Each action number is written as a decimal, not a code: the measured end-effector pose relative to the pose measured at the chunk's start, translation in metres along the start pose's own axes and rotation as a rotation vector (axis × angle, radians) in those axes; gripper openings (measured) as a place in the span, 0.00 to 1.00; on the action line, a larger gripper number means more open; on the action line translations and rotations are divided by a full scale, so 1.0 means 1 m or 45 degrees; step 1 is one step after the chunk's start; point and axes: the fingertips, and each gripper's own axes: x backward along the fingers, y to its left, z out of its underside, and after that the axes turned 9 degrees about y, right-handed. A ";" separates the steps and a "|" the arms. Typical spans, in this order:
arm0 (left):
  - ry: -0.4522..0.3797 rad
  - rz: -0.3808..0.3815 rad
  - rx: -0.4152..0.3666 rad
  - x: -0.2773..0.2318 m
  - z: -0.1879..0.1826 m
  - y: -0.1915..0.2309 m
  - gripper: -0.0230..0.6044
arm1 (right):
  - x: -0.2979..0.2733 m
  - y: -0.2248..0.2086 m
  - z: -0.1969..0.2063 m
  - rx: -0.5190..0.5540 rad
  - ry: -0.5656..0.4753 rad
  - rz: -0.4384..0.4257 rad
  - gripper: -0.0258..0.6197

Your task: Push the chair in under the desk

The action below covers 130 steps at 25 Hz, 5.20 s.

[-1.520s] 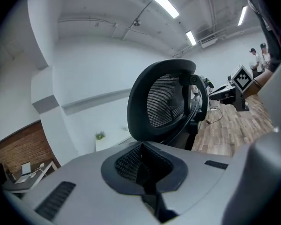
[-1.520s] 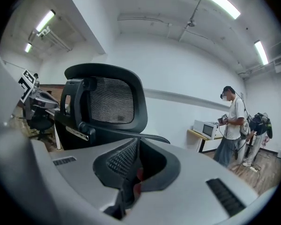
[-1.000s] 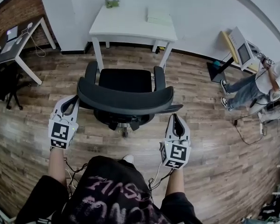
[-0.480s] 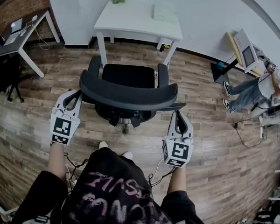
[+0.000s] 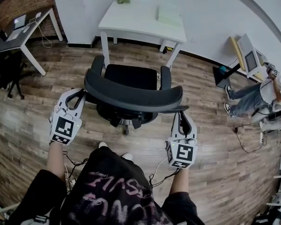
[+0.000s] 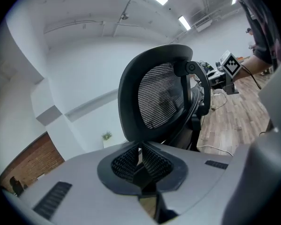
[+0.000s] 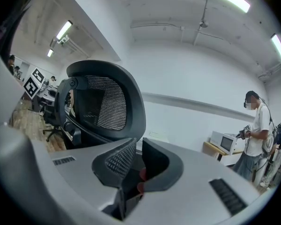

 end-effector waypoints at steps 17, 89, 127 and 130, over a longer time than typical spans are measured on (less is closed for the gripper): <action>0.061 0.122 -0.239 0.006 -0.004 -0.016 0.33 | 0.001 0.016 0.005 0.302 0.084 -0.132 0.34; 0.433 0.440 -0.723 -0.063 0.030 -0.033 0.36 | -0.077 0.025 0.041 1.089 0.624 -0.593 0.41; 0.377 0.469 -0.722 -0.235 0.008 0.077 0.36 | -0.268 0.001 -0.001 1.085 0.665 -0.557 0.43; 0.371 0.469 -0.731 -0.249 0.004 0.085 0.36 | -0.281 -0.003 -0.005 1.078 0.671 -0.547 0.43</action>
